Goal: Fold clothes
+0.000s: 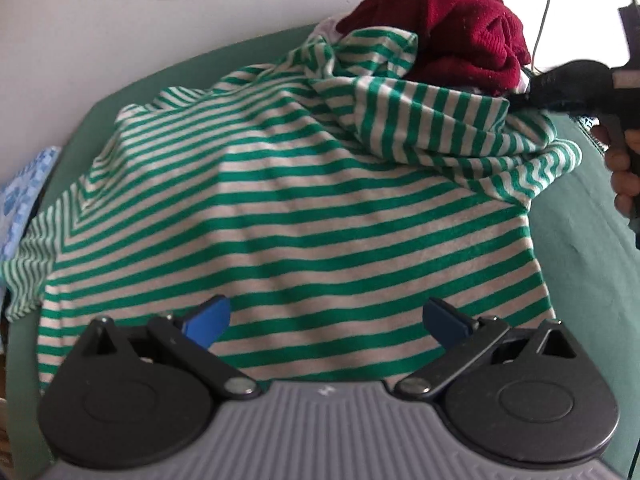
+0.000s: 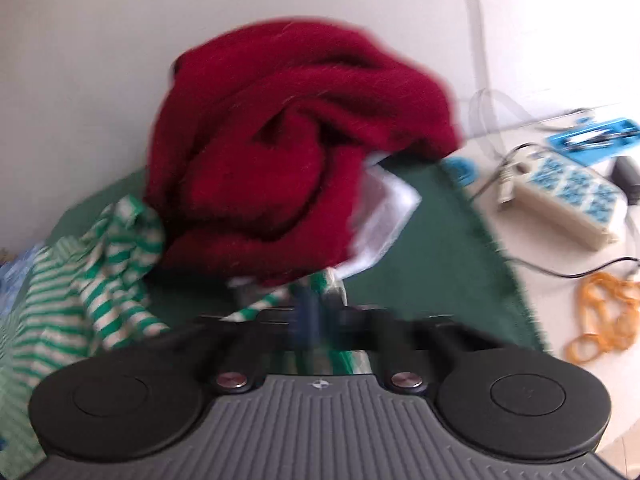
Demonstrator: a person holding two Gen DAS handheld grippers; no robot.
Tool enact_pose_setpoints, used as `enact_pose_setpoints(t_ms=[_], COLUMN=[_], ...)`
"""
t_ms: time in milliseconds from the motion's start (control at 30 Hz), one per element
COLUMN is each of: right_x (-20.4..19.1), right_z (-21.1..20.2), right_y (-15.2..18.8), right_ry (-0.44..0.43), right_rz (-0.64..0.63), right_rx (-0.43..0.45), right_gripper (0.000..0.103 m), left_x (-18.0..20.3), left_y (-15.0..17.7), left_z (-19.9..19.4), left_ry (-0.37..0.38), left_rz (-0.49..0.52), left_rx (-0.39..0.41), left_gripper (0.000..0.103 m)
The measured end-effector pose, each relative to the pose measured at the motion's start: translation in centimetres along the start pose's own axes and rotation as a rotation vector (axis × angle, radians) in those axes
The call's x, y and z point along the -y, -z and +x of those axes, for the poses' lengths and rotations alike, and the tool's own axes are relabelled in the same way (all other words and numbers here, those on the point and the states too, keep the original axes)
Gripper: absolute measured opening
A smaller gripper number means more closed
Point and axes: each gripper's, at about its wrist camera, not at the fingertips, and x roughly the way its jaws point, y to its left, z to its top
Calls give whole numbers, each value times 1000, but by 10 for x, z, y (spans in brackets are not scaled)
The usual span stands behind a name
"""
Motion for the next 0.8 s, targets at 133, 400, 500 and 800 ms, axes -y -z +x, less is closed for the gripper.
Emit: enact_pose_setpoints(t_ms=[133, 400, 500, 800], right_x=[13, 43, 63, 40], right_z=[-10, -17, -7, -44], right_y=[-9, -24, -19, 16], right_ry=[45, 146, 128, -187], right_rz=[37, 101, 165, 53], right_rx=[81, 192, 99, -66], right_gripper=[4, 0, 3, 53], left_x=[10, 40, 48, 37], left_y=[0, 10, 15, 20], left_z=[9, 26, 26, 33], left_ry=[21, 64, 66, 135], left_rz=[-7, 46, 74, 15], left_rx=[-2, 0, 27, 45], left_gripper=[102, 102, 102, 102])
